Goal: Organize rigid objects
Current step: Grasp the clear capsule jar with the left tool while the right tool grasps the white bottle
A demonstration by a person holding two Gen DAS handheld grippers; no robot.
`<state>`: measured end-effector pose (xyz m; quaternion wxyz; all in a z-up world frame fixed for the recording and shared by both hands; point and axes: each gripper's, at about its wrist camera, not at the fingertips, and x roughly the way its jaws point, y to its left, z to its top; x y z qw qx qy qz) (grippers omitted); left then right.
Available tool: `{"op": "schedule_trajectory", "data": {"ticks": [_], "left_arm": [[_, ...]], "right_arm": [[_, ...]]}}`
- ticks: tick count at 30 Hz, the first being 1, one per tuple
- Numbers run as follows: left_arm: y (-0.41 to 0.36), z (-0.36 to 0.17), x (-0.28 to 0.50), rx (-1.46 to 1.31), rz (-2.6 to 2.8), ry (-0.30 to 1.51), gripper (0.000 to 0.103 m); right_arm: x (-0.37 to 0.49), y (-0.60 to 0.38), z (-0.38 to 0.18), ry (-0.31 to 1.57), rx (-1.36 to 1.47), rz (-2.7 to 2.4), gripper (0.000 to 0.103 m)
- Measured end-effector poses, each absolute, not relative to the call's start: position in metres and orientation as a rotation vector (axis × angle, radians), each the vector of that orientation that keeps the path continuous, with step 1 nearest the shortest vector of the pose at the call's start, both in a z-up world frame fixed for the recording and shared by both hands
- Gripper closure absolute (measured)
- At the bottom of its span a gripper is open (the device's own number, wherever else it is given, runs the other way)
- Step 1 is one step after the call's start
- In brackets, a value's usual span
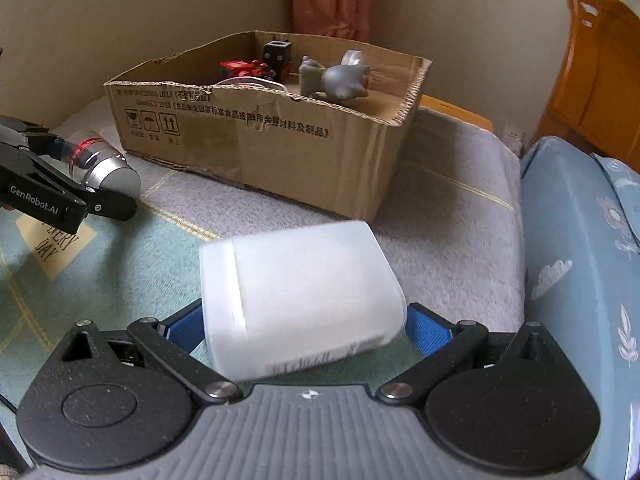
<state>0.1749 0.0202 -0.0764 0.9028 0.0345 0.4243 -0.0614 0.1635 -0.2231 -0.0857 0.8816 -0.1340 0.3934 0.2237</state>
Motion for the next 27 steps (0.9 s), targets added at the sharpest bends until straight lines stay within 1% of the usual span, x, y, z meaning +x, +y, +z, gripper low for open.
{"op": "schedule_trajectory", "data": {"ticks": [5, 9, 27], "left_arm": [[0.021, -0.076, 0.175, 0.068, -0.128, 0.88, 0.008], [0.021, -0.076, 0.175, 0.072, -0.132, 0.88, 0.008], [0.019, -0.077, 0.178, 0.082, -0.138, 0.878, 0.006]], "right_arm": [[0.171, -0.216, -0.085, 0.87, -0.272, 0.514, 0.0], [0.16, -0.202, -0.082, 0.912, -0.31, 0.555, 0.0], [0.157, -0.191, -0.08, 0.927, -0.314, 0.546, 0.0]]}}
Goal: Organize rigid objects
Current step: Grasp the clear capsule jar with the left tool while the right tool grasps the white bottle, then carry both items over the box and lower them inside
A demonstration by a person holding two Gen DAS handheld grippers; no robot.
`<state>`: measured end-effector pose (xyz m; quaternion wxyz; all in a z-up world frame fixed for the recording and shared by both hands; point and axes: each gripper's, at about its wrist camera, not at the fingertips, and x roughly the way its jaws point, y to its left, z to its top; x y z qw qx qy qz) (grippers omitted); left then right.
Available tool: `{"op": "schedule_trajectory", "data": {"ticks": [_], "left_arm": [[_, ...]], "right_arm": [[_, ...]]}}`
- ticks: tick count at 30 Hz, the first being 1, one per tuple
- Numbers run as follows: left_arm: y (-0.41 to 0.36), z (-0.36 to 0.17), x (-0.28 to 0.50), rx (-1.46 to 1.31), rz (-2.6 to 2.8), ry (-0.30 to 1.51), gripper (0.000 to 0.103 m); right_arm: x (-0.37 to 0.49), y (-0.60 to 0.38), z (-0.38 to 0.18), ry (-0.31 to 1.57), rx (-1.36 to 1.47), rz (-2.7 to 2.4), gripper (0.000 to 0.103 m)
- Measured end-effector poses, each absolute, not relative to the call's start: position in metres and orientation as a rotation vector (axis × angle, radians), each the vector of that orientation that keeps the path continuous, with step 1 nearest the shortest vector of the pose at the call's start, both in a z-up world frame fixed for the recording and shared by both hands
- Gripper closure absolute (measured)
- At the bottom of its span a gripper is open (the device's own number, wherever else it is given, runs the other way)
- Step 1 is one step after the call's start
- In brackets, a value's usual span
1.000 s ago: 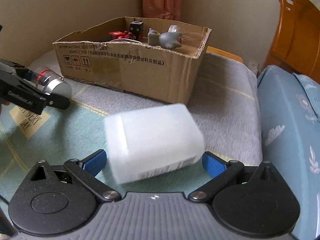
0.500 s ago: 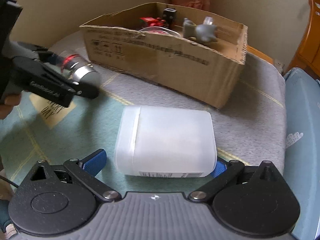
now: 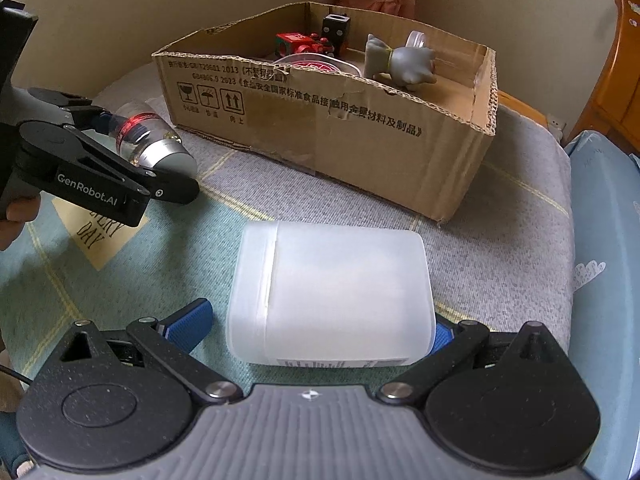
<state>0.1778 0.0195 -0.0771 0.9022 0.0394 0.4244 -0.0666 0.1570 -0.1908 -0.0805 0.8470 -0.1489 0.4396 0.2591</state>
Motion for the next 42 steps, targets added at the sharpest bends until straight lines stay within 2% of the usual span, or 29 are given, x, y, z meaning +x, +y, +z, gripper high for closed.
{"op": "schedule_trajectory", "data": {"ticks": [16, 20, 24, 42], "left_arm": [[0.021, -0.075, 0.178, 0.112, -0.155, 0.868, 0.006], [0.023, -0.072, 0.176, 0.108, -0.167, 0.866, 0.006], [0.022, -0.067, 0.175, 0.118, -0.191, 0.866, 0.006], [0.018, -0.068, 0.182, 0.166, -0.207, 0.902, 0.01]], "right_arm": [[0.17, -0.18, -0.069, 0.963, -0.341, 0.513, 0.0], [0.174, -0.182, -0.065, 0.971, -0.34, 0.48, 0.011], [0.173, -0.183, -0.064, 0.989, -0.35, 0.46, 0.015], [0.176, -0.176, -0.061, 1.001, -0.359, 0.447, 0.017]]}}
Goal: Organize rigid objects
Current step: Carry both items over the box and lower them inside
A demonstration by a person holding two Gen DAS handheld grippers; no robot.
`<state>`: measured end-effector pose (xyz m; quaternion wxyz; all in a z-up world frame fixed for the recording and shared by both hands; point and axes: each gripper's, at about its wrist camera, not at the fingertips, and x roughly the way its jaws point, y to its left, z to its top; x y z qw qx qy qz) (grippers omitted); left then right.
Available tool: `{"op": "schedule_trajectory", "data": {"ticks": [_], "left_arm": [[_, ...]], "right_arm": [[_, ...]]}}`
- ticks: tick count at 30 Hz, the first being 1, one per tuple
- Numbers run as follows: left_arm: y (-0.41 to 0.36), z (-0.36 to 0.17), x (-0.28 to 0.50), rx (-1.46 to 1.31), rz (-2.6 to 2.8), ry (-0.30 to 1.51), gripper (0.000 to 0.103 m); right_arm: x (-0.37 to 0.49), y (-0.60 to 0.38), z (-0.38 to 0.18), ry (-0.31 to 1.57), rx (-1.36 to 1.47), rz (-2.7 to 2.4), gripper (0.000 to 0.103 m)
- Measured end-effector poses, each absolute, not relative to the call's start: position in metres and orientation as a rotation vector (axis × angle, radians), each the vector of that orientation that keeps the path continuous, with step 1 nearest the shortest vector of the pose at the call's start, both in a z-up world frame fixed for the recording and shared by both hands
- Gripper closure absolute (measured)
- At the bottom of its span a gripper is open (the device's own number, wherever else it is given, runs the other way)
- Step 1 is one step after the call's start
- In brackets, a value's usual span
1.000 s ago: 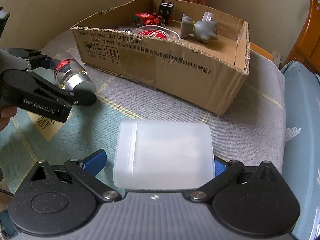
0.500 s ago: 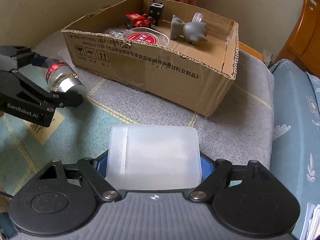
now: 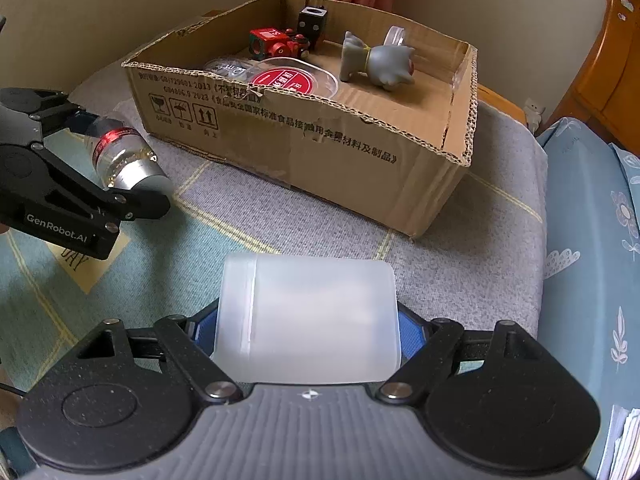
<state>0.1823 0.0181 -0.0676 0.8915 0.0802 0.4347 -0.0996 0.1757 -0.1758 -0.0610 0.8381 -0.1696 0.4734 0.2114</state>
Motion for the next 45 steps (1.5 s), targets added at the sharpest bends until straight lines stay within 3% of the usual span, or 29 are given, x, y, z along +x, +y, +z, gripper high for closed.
{"op": "schedule_trajectory", "data": {"ticks": [8, 26, 37, 45], "left_arm": [[0.02, -0.061, 0.176, 0.175, -0.244, 0.918, 0.01], [0.029, 0.008, 0.153, 0.176, -0.301, 0.818, 0.01], [0.019, 0.048, 0.193, 0.191, -0.323, 0.738, 0.01], [0.01, 0.043, 0.248, 0.128, -0.333, 0.785, 0.01]], "right_arm": [[0.169, -0.174, -0.06, 0.995, -0.381, 0.469, 0.017], [0.149, -0.17, -0.012, 0.906, -0.372, 0.496, 0.017], [0.153, -0.163, 0.024, 0.817, -0.383, 0.486, 0.017], [0.179, -0.165, 0.046, 0.764, -0.366, 0.476, 0.017]]}}
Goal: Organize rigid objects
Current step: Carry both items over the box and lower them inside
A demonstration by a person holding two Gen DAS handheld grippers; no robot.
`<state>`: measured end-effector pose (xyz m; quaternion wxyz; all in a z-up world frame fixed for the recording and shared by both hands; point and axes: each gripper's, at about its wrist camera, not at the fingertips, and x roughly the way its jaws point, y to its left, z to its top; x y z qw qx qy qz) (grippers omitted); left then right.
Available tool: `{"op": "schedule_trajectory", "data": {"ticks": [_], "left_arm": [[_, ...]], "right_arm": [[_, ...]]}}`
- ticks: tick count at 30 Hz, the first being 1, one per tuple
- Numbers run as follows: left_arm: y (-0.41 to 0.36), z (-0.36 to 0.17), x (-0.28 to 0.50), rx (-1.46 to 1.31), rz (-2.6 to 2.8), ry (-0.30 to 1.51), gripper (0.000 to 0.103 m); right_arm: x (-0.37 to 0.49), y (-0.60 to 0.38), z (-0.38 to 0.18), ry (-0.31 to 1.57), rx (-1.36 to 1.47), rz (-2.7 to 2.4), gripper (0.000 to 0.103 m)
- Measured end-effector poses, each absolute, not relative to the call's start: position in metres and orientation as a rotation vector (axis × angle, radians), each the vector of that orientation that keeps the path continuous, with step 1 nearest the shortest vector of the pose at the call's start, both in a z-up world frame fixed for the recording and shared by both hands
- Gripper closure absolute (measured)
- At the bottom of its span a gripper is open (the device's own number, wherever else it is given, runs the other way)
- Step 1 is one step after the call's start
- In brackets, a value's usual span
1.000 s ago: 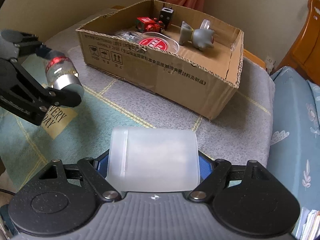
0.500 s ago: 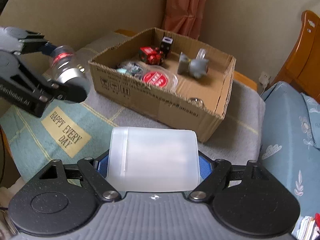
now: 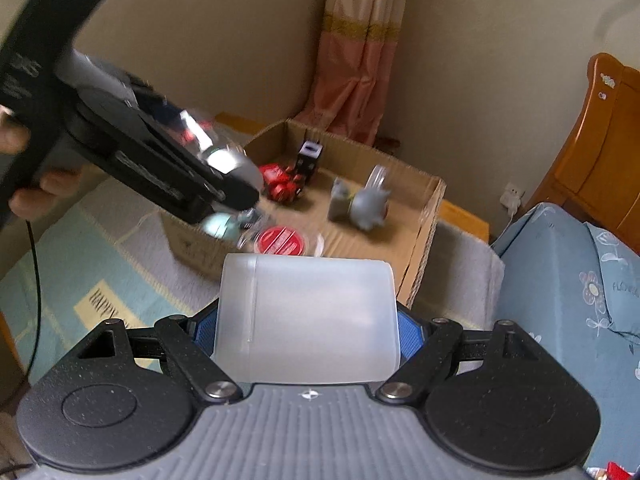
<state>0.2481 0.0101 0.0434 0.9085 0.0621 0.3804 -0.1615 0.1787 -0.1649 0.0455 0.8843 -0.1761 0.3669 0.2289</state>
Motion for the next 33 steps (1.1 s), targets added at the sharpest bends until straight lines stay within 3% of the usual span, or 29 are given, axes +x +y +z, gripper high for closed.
{"op": "schedule_trajectory", "data": {"ticks": [15, 33], "left_arm": [[0.001, 0.026, 0.311, 0.049, -0.263, 0.768, 0.008], [0.042, 0.024, 0.239, 0.058, -0.118, 0.771, 0.002]], "right_arm": [[0.233, -0.179, 0.051, 0.748, -0.316, 0.429, 0.017], [0.276, -0.173, 0.043, 0.771, -0.255, 0.436, 0.017]]}}
